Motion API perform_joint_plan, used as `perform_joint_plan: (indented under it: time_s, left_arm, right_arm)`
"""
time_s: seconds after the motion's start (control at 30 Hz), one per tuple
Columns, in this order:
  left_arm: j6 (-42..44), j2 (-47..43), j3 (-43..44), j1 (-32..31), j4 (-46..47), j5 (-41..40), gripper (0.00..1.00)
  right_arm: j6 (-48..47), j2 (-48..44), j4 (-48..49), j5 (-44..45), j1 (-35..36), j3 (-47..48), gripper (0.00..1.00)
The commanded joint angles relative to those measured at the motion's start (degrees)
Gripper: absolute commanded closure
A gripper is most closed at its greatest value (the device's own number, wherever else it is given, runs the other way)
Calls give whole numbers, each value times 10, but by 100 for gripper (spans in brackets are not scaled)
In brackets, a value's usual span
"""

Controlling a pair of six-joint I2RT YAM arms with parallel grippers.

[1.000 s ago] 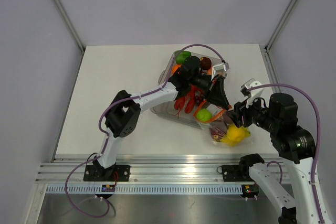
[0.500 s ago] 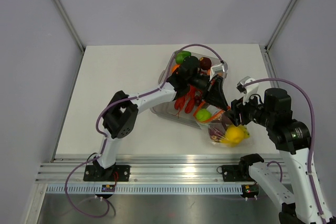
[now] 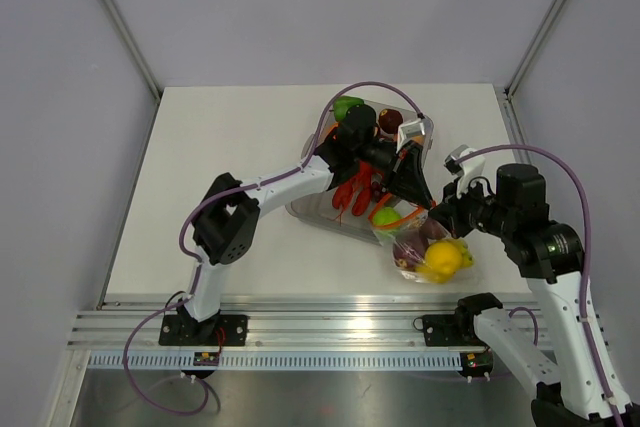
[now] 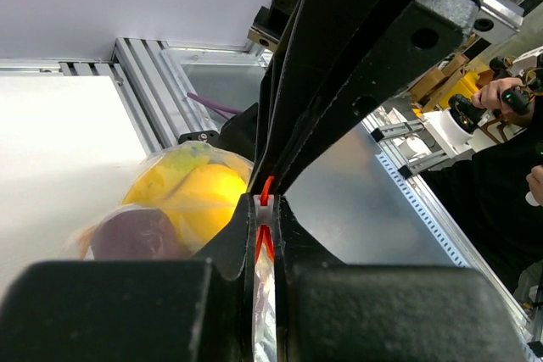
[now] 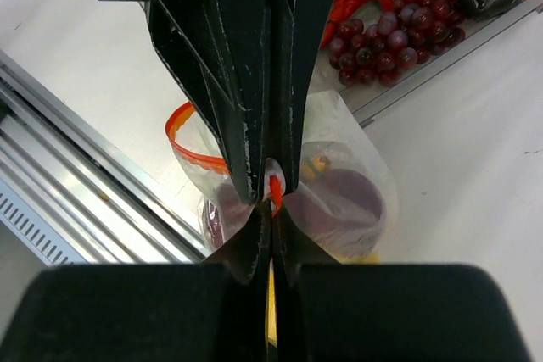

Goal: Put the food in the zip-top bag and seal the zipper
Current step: Zip the zipper food storage bag at the center of the board.

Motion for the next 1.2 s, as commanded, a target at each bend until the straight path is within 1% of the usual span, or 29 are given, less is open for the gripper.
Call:
perform_joint_plan:
  time_s: [0.0,0.1,0.2,0.4,0.5,0.53,0.6,0.63,0.7,0.73,0.83,0.87,0.9,0.93,0.97,1.0,1.17]
  left_arm:
    - [8,-35,-2,4,27,13,100]
    - [6,-29,-6,4,26,11,100]
    - [4,-22,-6,4,27,9,100]
    - [-2,-11,4,4,27,11,100]
    - [0,-9,1,5,23,12,100]
    - [2,-9,-3,5,20,12,100]
    - [9,-12,-11,6,13,11,100]
    - [12,-14,-20,7,8,10,100]
    - [27,-22,-31,11,-7,7,100]
    - [35,-25,-36,10,-15,2,100]
    - [90,-37,-43,14,-76,-13,100]
    - [109,-40,-37,14,-126,-17,100]
    - [149,-43,-33,14,-154,-22,100]
    - [169,-45,-30,14,-179,-33,100]
    - [184,-46,-26,14,-225,-39,100]
    - [212,-48,-21,14,-243,-46,100]
    - [262,-50,-21,20,-326,-69,100]
  right_arm:
    - [12,-30,48,13,1,1,100]
    - [22,-67,78,53,2,-1,100]
    - [24,-87,88,87,1,5,100]
    - [27,-97,82,148,1,12,100]
    - [30,-105,90,195,1,16,100]
    - [30,-107,91,231,1,19,100]
    - [28,-109,94,271,1,32,100]
    - [30,-110,95,313,2,38,100]
    - [26,-114,98,347,1,56,100]
    - [25,-116,100,379,2,62,100]
    - [12,-119,102,426,1,84,100]
    - [10,-119,101,436,1,93,100]
    - [9,-119,101,444,1,94,100]
    - [7,-119,103,461,1,97,100]
    - [6,-122,106,469,2,98,100]
    - [5,-124,108,485,1,96,100]
    - [0,-134,119,524,1,87,100]
